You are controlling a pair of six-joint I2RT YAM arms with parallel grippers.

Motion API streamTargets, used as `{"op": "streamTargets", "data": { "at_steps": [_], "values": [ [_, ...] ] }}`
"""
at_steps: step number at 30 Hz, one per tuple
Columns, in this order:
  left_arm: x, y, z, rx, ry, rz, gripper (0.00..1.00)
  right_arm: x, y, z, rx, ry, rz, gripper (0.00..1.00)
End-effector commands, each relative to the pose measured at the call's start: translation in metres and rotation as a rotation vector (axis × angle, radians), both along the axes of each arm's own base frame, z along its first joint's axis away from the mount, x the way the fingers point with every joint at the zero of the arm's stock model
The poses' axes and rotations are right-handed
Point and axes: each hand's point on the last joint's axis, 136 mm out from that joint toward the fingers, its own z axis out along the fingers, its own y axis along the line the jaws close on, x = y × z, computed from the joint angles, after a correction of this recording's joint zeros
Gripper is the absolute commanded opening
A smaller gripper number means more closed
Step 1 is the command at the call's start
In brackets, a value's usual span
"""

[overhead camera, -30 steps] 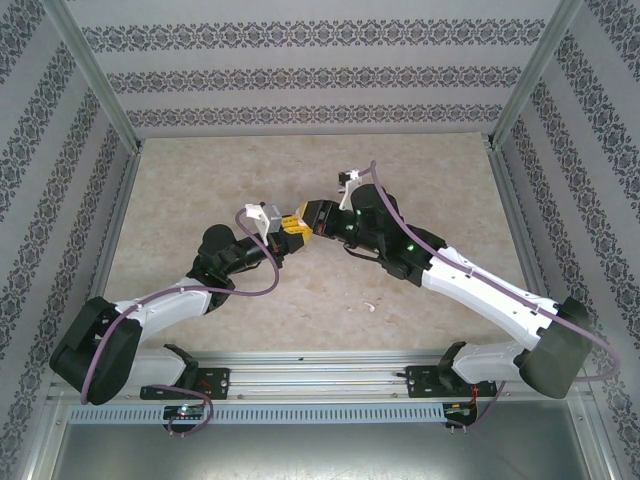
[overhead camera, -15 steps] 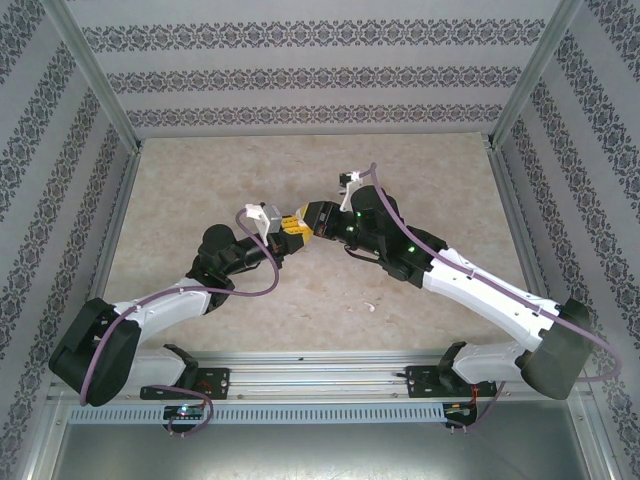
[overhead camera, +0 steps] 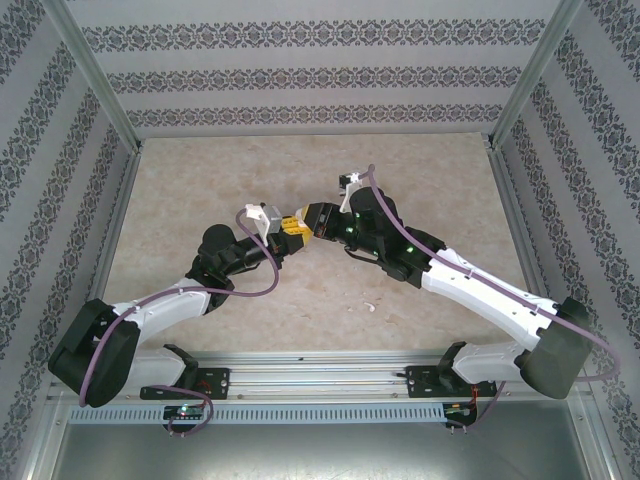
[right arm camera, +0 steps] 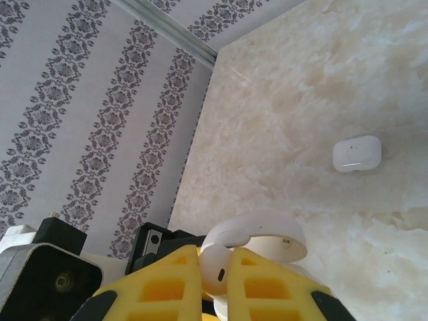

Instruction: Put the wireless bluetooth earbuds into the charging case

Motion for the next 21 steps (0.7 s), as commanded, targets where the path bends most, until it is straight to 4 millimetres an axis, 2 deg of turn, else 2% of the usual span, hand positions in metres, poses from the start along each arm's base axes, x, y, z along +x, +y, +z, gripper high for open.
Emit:
{"op": "streamTargets", "data": {
  "at_steps": [1,10,21],
  "values": [
    [-0.008,-0.001,0.022,-0.027,-0.079,-0.015,0.0,-0.001,-0.006,-0.02,-0.057,0.019,-0.01,0.11],
    [-0.009,0.0,0.023,-0.026,-0.083,-0.011,0.0,-0.005,-0.02,-0.035,-0.126,0.055,-0.049,0.14],
    [-0.008,0.001,0.025,-0.016,-0.087,-0.001,0.0,-0.008,-0.023,-0.029,-0.146,0.044,-0.05,0.17]
  ]
}}
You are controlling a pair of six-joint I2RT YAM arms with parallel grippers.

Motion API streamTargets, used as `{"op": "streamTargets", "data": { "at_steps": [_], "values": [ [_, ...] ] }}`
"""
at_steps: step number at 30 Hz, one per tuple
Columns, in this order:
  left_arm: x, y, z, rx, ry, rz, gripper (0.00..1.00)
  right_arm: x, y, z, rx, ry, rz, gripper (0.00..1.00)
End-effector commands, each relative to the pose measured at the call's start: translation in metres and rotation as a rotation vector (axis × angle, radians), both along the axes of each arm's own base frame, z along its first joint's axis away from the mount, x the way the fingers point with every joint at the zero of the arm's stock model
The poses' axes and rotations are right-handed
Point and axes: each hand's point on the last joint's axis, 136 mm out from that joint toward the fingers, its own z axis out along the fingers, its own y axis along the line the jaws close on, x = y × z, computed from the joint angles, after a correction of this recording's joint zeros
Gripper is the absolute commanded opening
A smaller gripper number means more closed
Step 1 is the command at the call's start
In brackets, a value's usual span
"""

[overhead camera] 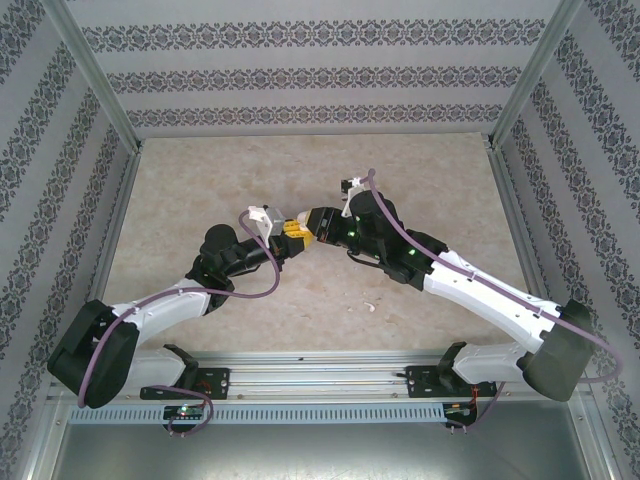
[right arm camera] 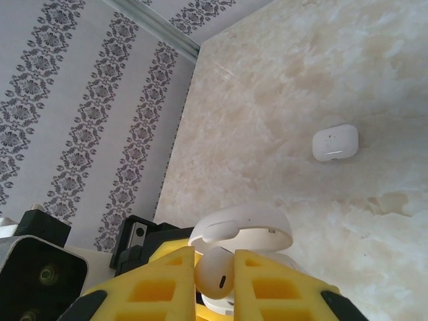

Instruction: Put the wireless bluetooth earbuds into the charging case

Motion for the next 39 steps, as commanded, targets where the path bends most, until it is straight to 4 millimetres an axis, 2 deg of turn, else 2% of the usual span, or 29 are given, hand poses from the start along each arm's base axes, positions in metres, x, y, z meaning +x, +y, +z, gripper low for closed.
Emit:
{"op": "streamTargets", "data": {
  "at_steps": [1,6,11,17,20,23,29,39],
  "values": [
    [-0.005,0.002,0.032,-0.046,-0.105,0.009,0.0,-0.004,-0.014,-0.017,-0.097,0.015,-0.029,0.19],
    [-0.004,0.002,0.032,-0.045,-0.099,0.01,0.0,-0.006,-0.014,-0.014,-0.091,0.013,-0.028,0.3],
    [-0.005,0.002,0.031,-0.047,-0.094,0.006,0.0,-0.006,-0.008,-0.009,-0.08,0.017,-0.008,0.36],
    [-0.004,0.003,0.027,-0.04,-0.083,0.013,0.0,-0.009,-0.009,0.013,-0.077,-0.011,0.007,0.38],
    [-0.003,0.003,0.027,-0.032,-0.082,0.017,0.0,-0.012,-0.012,0.019,-0.109,-0.002,0.015,0.39],
    [0.003,0.004,0.019,0.008,-0.052,0.041,0.0,-0.016,-0.01,0.021,-0.13,0.022,0.042,0.39],
    [0.012,0.001,0.012,0.036,-0.04,0.055,0.0,-0.023,-0.006,0.013,-0.182,0.073,0.063,0.42],
    [0.008,0.0,0.015,0.023,-0.042,0.038,0.0,-0.017,0.006,0.006,-0.226,0.107,0.051,0.46]
  ]
}}
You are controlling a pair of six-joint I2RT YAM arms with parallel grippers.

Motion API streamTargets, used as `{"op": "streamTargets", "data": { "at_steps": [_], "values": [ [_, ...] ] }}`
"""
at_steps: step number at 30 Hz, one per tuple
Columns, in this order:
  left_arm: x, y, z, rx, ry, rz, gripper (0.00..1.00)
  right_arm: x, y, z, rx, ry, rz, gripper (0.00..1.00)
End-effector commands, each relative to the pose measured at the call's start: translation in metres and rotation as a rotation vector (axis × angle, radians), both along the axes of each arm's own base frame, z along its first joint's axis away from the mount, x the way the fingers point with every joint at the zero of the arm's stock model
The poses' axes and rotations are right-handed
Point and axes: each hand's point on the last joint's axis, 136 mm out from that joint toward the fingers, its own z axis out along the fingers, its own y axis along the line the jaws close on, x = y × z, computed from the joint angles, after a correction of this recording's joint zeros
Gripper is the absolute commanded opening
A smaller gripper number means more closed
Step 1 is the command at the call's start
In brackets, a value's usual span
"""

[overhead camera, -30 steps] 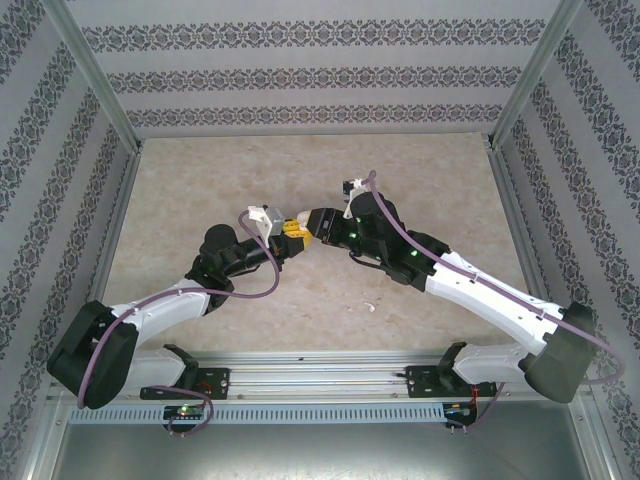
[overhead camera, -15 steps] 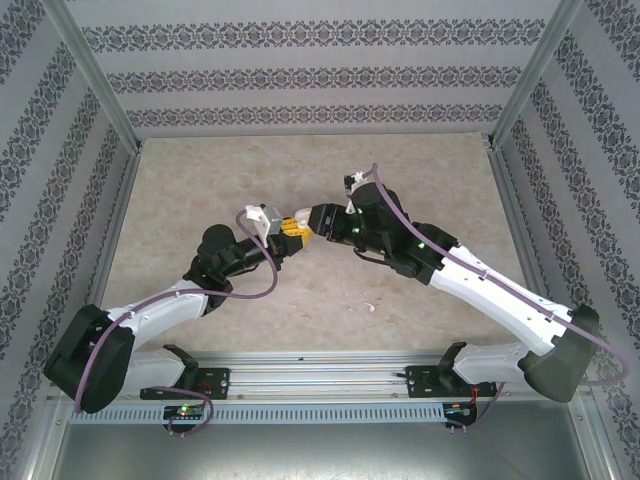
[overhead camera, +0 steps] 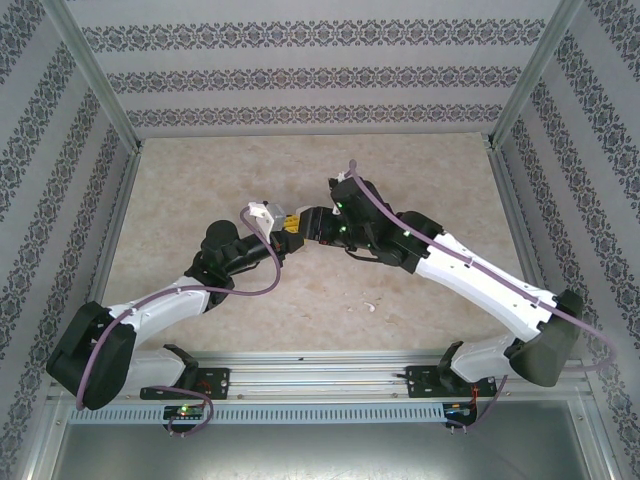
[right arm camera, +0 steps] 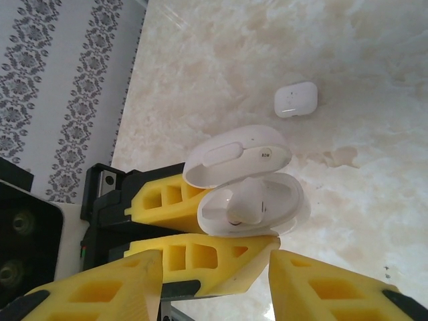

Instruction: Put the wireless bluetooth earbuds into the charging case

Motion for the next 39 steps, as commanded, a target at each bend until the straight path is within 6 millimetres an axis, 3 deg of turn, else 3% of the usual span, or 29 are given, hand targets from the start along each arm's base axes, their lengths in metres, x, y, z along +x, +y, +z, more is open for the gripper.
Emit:
{"op": "streamTargets", "data": {
  "at_steps": [1,26,39],
  "values": [
    [-0.003,-0.002,0.014,-0.008,-0.044,-0.014,0.0,0.001,0.002,0.008,-0.009,-0.012,-0.005,0.46],
    [-0.009,-0.001,0.012,-0.025,-0.023,-0.026,0.0,0.012,0.01,0.018,-0.052,-0.052,0.019,0.46],
    [-0.013,0.001,0.013,-0.028,-0.017,-0.03,0.0,0.014,0.009,0.011,-0.093,-0.03,0.042,0.49]
  ]
}}
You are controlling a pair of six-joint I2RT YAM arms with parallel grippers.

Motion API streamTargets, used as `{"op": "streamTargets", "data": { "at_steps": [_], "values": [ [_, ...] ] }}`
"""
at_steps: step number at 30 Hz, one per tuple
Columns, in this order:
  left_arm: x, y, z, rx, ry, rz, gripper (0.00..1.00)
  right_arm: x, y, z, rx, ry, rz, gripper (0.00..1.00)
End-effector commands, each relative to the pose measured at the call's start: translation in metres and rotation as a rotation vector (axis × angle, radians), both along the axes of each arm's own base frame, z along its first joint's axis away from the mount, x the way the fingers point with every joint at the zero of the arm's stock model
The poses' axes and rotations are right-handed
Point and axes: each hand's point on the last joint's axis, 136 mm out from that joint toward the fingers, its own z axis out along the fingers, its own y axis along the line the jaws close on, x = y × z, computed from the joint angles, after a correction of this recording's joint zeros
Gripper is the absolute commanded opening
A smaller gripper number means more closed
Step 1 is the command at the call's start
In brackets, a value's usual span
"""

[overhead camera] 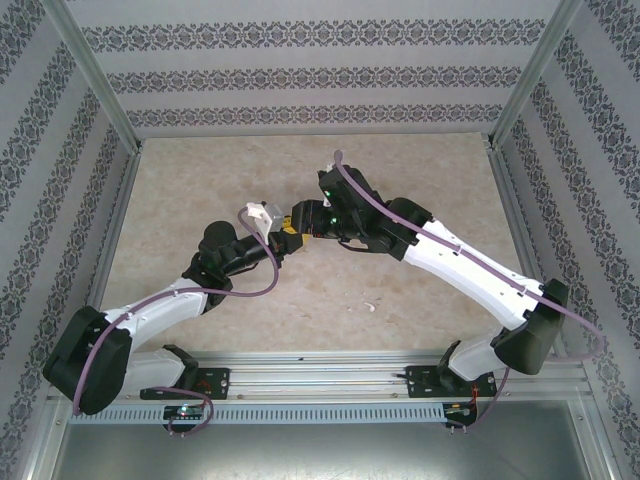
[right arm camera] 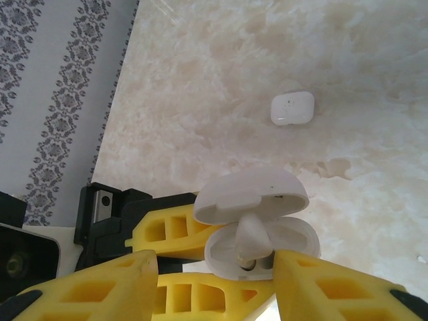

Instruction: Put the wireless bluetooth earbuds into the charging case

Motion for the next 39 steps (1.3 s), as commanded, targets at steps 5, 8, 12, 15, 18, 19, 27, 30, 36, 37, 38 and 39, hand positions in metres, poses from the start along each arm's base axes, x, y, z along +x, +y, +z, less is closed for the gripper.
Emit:
{"op": "streamTargets", "data": {
  "at_steps": [5,8,12,15,18,19,27,30,36,37,38,39],
  "values": [
    [-0.009,-0.001,0.009,-0.022,-0.018,-0.026,0.0,0.002,0.004,0.006,-0.017,-0.004,0.03,0.49],
    [-0.01,0.0,0.009,-0.02,-0.015,-0.024,0.0,0.001,0.004,0.007,-0.022,-0.003,0.036,0.49],
    [-0.012,0.001,0.008,-0.013,-0.016,-0.024,0.0,0.001,0.009,0.006,-0.025,-0.001,0.061,0.49],
    [-0.013,0.001,0.008,-0.01,-0.013,-0.028,0.0,0.001,0.014,0.004,-0.033,0.004,0.083,0.49],
    [-0.013,0.001,0.008,-0.008,-0.01,-0.032,0.0,0.001,0.019,0.002,-0.044,0.01,0.11,0.5],
    [-0.013,0.001,0.009,-0.008,-0.012,-0.031,0.0,0.001,0.021,0.002,-0.042,0.011,0.118,0.5],
    [-0.012,0.0,0.007,-0.004,-0.011,-0.028,0.0,0.0,0.02,0.003,-0.067,0.003,0.137,0.52],
    [-0.013,0.0,0.004,0.0,-0.004,-0.033,0.0,0.0,0.015,0.01,-0.071,-0.025,0.132,0.52],
    [-0.02,-0.004,0.002,0.015,0.014,-0.08,0.0,-0.003,-0.004,0.032,-0.061,-0.113,0.103,0.51],
    [-0.022,-0.005,0.001,0.019,0.017,-0.092,0.0,-0.004,-0.01,0.033,-0.063,-0.123,0.093,0.51],
    [-0.023,-0.005,0.0,0.022,0.023,-0.101,0.0,-0.005,-0.015,0.035,-0.062,-0.132,0.081,0.51],
    [-0.025,-0.006,-0.001,0.026,0.031,-0.113,0.0,-0.006,-0.023,0.037,-0.062,-0.14,0.065,0.52]
  ]
}}
